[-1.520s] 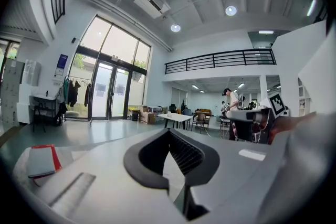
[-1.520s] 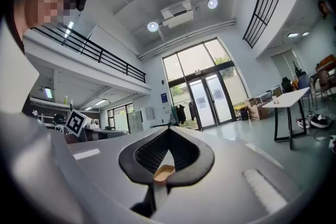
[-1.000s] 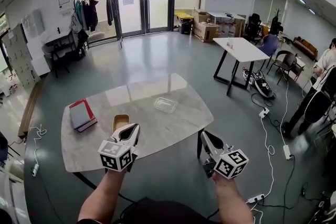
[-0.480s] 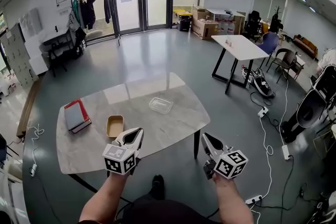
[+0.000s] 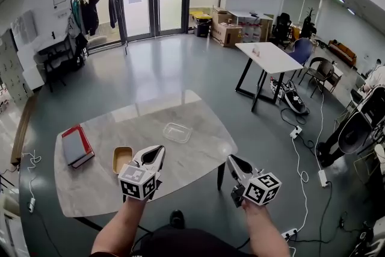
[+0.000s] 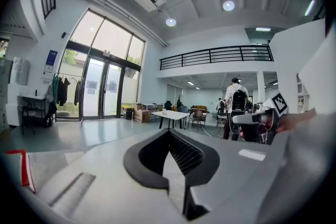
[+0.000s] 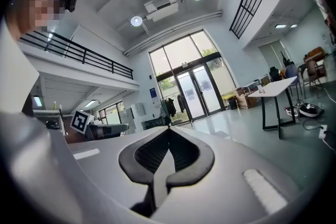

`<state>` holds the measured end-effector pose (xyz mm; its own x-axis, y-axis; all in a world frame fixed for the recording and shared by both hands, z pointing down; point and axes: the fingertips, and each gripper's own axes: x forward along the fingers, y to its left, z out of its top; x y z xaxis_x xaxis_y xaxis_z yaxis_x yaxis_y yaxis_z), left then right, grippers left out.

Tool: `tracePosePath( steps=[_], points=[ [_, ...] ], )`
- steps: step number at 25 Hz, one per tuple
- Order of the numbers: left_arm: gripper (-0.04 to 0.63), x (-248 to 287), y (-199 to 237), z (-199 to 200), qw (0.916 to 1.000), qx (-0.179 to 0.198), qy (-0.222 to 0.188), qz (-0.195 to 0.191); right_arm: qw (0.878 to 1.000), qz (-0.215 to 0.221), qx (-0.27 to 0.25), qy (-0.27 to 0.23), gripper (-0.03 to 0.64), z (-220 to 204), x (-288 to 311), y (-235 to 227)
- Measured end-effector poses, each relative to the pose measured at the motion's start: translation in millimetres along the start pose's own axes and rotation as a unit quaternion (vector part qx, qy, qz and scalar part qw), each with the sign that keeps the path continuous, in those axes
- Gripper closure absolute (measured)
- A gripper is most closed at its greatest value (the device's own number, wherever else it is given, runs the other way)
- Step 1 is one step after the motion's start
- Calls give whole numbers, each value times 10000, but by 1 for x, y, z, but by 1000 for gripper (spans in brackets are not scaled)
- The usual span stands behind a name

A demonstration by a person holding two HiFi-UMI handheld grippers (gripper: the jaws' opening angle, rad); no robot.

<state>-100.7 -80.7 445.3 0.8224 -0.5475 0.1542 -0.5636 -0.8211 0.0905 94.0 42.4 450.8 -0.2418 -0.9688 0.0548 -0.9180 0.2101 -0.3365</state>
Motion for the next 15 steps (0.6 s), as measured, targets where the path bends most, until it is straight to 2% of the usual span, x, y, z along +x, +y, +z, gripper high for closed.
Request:
tracePosePath(
  steps=[8, 15],
  points=[
    [592, 48, 49, 11, 9999, -53, -22, -143, 9999, -3, -64, 123, 603, 17, 75, -20],
    [592, 70, 92, 5, 9996, -51, 133, -260, 9998, -24, -31, 211, 603, 11, 133, -23]
  ],
)
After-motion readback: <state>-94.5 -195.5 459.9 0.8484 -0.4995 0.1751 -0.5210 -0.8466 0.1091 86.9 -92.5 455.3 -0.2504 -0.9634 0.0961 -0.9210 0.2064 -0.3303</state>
